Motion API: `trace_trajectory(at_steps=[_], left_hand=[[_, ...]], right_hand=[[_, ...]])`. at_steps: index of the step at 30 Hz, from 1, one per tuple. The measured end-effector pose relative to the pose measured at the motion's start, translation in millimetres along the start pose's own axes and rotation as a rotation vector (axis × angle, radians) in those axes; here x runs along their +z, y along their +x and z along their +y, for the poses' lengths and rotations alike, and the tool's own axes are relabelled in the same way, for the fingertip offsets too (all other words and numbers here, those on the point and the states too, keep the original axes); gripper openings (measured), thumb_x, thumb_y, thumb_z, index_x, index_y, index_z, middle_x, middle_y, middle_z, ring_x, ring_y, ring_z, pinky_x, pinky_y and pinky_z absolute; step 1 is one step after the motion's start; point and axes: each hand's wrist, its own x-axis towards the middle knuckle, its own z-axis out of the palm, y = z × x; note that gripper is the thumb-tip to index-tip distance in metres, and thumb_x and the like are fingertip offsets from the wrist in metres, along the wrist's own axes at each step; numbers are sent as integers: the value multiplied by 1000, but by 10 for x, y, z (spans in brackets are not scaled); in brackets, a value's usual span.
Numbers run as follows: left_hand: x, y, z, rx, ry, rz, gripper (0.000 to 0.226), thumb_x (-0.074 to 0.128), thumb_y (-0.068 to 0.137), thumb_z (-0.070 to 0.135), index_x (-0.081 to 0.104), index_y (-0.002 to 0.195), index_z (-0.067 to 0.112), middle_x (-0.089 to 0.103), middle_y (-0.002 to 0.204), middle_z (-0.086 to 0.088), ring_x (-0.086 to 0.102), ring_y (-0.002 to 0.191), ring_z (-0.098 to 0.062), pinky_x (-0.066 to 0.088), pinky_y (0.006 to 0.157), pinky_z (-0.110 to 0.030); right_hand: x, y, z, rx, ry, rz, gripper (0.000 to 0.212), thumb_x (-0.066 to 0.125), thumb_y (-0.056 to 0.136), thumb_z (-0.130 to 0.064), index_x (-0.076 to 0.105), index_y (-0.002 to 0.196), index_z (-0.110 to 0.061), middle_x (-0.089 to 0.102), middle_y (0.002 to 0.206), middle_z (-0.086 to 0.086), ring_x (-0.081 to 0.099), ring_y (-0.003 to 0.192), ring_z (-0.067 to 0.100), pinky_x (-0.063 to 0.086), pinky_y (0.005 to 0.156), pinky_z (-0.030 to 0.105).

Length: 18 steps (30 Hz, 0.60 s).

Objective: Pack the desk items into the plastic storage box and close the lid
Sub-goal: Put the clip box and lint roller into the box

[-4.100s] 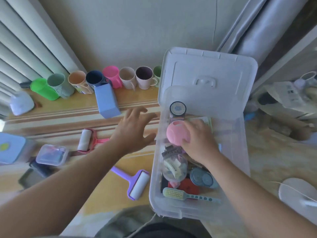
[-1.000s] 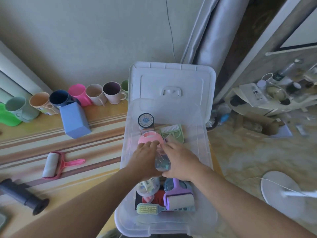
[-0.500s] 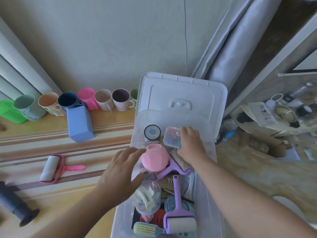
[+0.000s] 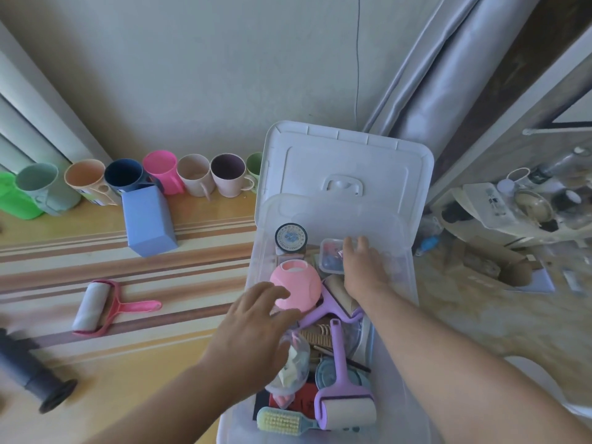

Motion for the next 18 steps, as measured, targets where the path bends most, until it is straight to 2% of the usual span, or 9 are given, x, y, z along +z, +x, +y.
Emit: trace_trajectory(at_steps=[2,5,7,10,13,16,18], left_hand=[[123,20,104,39,81,-88,51,82,72,35,70,122,33,62,138,-4,53,136,-32,50,109,-49],[360,-10,187,91,205,-182,59,62,88,28,46,144,26,37,158,-12,25,150,-38,23,124,-53],[435,-34,164,105,268,-211,61,55,92,27,35,150,24,27,163,-15,15,152,-39,15,124,-54],[475,-38,141,75,258,-207,66,52,95,36,24,155,26,25,165,-14,17,152,-38,18,123,-55],[477,-36,152,67,261,-225,76,45,96,57,13,160,29,21,167,-15,17,153,-40,19,122,-57],[477,-43,156,73,254,-211,82,33,93,70,9,162,33,20,169,-14,15,155,-41,15,124,-59],[448,-44,152,71,227,-202,80,33,92,71,15,162,34,27,167,-13,20,154,-41,18,124,-59]], right_hand=[[48,24,-12,-12,-56,-12,74,55,97,-9,21,162,-14,35,146,21,47,125,41,47,103,47],[69,42,13,-27,-45,-41,72,53,98,-13,21,162,-21,33,148,21,43,129,41,43,107,48],[83,9,38,-30,22,-28,74,57,96,-15,24,161,-24,28,152,19,39,133,40,42,109,48],[171,-67,60,-101,112,75,74,62,92,-14,30,159,-17,24,161,16,31,144,38,40,114,45],[229,-83,73,-169,192,93,72,63,94,-17,31,158,-10,32,161,13,32,146,34,36,118,45],[227,-58,68,-188,240,83,75,67,92,-33,35,155,-9,38,156,12,34,143,34,35,118,46],[258,-23,63,-168,276,-4,85,65,90,-48,29,158,-12,31,162,10,25,150,36,30,121,47]])
